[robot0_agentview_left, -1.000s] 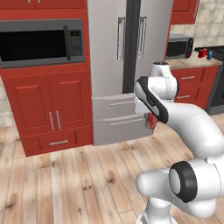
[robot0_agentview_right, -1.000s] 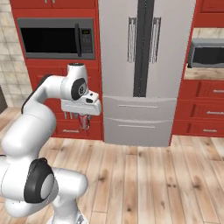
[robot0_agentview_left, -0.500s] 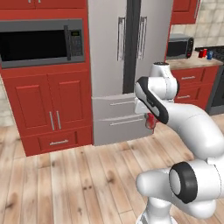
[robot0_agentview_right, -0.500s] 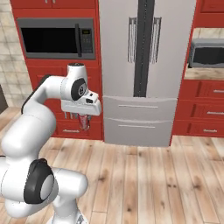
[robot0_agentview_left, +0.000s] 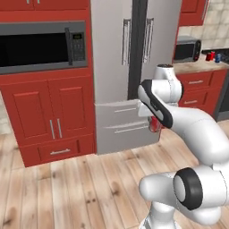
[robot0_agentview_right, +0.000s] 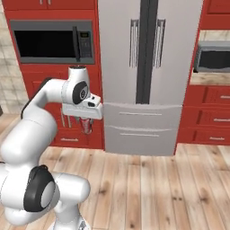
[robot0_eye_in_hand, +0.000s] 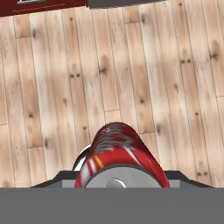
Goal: Four empty soda cans are scattered around the kitchen. Gather all the cans and cluster them next to the stove for recycling.
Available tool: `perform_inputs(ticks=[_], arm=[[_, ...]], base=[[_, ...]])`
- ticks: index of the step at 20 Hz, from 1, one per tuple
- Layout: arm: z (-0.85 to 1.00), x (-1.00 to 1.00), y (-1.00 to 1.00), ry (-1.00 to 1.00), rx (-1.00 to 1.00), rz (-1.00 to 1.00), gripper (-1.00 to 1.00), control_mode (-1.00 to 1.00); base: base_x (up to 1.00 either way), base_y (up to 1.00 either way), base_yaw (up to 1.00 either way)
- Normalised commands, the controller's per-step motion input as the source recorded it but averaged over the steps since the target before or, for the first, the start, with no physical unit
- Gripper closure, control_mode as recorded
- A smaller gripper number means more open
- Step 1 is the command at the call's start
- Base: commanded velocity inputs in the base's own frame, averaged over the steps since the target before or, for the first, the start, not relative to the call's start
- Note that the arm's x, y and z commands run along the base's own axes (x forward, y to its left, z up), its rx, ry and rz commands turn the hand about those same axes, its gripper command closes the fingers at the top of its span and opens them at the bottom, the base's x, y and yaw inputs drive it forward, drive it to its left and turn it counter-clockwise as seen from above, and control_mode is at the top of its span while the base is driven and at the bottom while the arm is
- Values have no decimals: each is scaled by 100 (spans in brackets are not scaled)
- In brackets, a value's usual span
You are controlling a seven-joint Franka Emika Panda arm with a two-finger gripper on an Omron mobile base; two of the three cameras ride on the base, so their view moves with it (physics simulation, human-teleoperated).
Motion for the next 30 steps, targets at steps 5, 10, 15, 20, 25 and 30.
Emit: perform_inputs(ticks=[5, 10, 15, 20, 25, 30], arm=[[0, 0, 0, 0, 0, 0, 100, 100], [0, 0, 0, 0, 0, 0, 100, 100], [0, 0, 0, 0, 0, 0, 100, 100], [0, 0, 0, 0, 0, 0, 100, 100], [0, 0, 0, 0, 0, 0, 100, 100], [0, 0, 0, 0, 0, 0, 100, 100]], base=[[75, 0, 0], [28, -24, 0], [0, -66, 3], [7, -82, 3], [7, -84, 3], [14, -87, 1]])
